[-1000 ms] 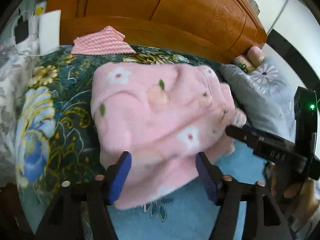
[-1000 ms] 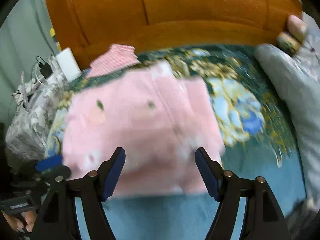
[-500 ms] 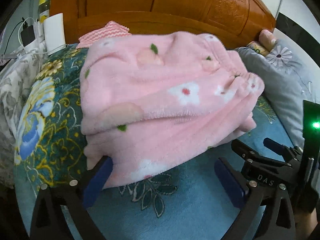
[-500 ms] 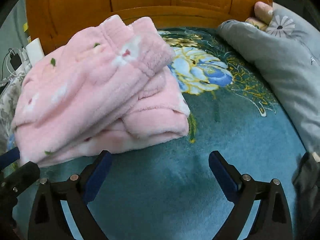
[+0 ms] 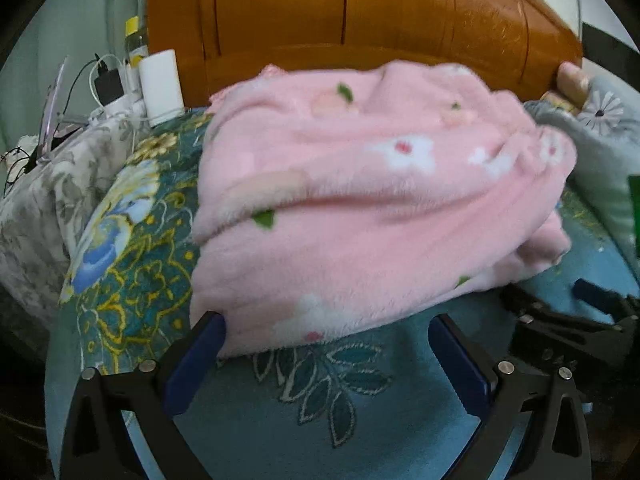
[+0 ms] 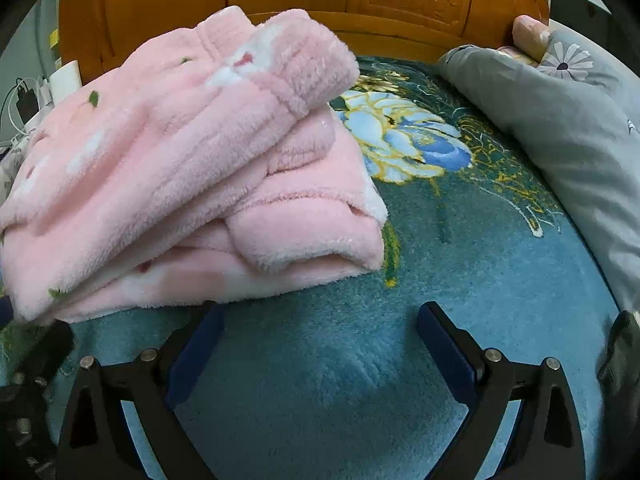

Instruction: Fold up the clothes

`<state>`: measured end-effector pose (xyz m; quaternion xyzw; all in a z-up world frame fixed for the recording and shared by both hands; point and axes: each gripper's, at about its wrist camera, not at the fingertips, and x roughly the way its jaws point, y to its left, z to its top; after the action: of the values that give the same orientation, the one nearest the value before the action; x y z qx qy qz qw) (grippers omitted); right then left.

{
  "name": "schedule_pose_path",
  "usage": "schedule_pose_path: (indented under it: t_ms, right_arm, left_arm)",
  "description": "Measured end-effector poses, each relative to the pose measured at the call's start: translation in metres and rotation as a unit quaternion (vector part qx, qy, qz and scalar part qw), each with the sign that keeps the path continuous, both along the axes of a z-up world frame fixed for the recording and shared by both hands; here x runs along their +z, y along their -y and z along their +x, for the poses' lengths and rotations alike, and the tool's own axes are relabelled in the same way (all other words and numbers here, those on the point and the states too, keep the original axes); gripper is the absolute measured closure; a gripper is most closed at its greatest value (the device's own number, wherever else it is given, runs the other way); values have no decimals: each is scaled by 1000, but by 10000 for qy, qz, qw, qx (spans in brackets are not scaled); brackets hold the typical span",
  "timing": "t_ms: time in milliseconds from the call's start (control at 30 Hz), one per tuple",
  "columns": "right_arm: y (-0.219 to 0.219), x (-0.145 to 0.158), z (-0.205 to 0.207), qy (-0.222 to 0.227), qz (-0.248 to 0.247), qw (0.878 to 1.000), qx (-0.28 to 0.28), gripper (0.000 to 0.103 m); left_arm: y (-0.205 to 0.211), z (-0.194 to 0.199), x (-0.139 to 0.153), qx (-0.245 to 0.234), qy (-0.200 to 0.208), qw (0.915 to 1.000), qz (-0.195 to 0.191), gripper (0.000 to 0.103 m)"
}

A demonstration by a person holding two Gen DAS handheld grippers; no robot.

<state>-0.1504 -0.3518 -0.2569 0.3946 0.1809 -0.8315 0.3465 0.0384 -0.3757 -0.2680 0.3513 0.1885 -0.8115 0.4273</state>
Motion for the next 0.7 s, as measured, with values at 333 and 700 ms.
schedule_pose_path:
  t_ms: [333,700]
  right_arm:
    - [1,-2,3,-15,28,10000,-16,4]
    - [3,-4,2,-48,116,9999,-51,2]
  left_arm:
    - [8,-1,-16,69,298,9993,209,0]
    - [14,0,-18,68,317,9993,178,0]
